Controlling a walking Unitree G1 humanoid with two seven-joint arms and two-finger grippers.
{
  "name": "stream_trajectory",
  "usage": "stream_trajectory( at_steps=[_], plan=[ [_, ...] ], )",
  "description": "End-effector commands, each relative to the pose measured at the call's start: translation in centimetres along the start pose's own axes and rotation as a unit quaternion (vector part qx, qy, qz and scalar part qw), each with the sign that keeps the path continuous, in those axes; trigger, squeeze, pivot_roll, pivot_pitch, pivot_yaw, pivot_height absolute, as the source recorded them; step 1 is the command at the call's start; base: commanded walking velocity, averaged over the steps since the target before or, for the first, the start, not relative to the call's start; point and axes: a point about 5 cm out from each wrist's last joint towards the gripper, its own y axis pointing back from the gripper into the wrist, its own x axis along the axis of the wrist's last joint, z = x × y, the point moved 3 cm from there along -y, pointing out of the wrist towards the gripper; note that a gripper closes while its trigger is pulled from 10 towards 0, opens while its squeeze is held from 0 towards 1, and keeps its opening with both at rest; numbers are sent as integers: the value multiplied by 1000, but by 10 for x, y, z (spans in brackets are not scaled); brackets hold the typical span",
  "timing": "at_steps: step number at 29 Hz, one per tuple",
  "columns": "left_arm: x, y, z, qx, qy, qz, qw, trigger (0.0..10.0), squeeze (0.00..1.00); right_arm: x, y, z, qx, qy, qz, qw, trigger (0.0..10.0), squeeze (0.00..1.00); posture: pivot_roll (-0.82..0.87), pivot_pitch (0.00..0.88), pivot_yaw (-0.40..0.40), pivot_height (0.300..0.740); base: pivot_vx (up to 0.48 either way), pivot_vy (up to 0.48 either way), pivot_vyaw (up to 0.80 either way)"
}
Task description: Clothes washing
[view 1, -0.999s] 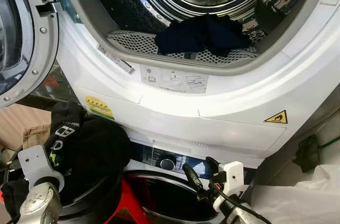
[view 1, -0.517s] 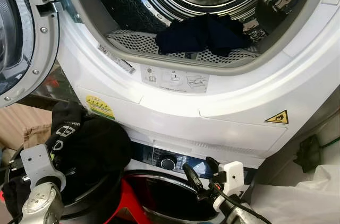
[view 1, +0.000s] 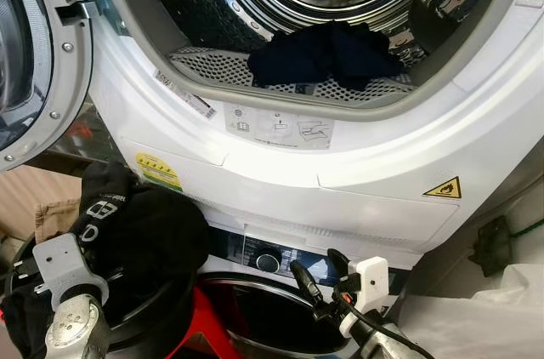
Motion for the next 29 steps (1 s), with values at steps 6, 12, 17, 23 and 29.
stream_trajectory(
  at_steps=[6,12,17,23,29],
  plan=[
    [45,23,7,-19,-94,160,982,0,0,-1,-2,-2,8,9,-8,1000,10000,0,-36,88,21,740,0,0,0],
    [61,32,2,6,-128,213,969,0,0,-1,0,0,5,7,-9,1000,10000,0,-30,102,17,740,0,0,0],
    [65,48,32,-81,-179,263,945,0,0,-4,1,0,7,7,-14,1000,10000,0,-25,106,15,740,0,0,0],
    [62,67,61,-188,-189,282,922,0,0,-2,-1,1,8,8,-13,1000,10000,0,-19,105,12,740,0,0,0],
    [61,76,69,-222,-198,292,909,0,0,-3,-2,-1,14,7,-14,1000,10000,0,-15,105,12,740,0,0,0]
  ],
)
